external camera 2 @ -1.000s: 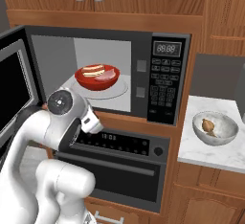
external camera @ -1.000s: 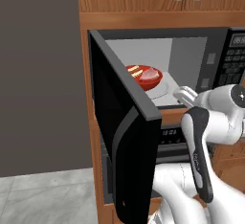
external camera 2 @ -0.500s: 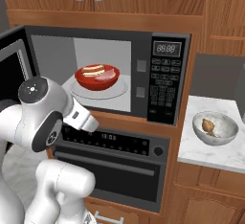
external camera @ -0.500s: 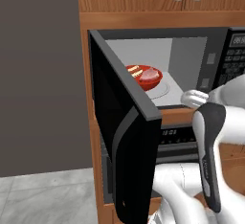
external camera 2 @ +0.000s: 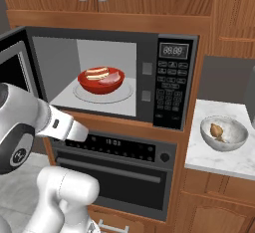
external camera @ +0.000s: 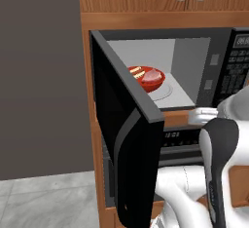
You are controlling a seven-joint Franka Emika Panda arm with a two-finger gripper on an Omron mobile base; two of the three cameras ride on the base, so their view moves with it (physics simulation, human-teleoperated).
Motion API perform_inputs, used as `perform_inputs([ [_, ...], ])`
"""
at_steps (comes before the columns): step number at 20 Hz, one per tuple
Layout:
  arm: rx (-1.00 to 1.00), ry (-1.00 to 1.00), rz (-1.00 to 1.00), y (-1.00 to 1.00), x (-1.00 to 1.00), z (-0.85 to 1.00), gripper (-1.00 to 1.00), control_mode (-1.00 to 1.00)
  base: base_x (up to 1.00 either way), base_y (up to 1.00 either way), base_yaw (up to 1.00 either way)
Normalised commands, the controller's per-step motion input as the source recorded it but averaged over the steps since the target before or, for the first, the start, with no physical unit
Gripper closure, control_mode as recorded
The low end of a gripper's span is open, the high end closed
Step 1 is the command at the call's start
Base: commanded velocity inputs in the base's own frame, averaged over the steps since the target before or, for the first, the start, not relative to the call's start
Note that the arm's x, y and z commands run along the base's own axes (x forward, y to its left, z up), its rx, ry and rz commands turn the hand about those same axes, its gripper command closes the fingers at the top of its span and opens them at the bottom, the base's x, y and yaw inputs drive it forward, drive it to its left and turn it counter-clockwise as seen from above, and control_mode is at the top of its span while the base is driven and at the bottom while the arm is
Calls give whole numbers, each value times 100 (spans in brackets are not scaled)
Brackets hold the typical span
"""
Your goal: Place the bowl containing the steak and hot dog in the microwave. Close the microwave door and press the start button to microwave the meal.
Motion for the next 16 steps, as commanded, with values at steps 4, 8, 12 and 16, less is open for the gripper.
perform_inputs([
  [4,-23,0,5,49,-33,1,-100,-100,0,0,0],
  [8,-23,0,6,50,-38,0,-100,-100,0,0,0],
  [12,-21,0,7,42,-45,0,-100,-100,0,0,0],
  [16,-20,0,7,34,-47,0,-100,-100,0,0,0],
])
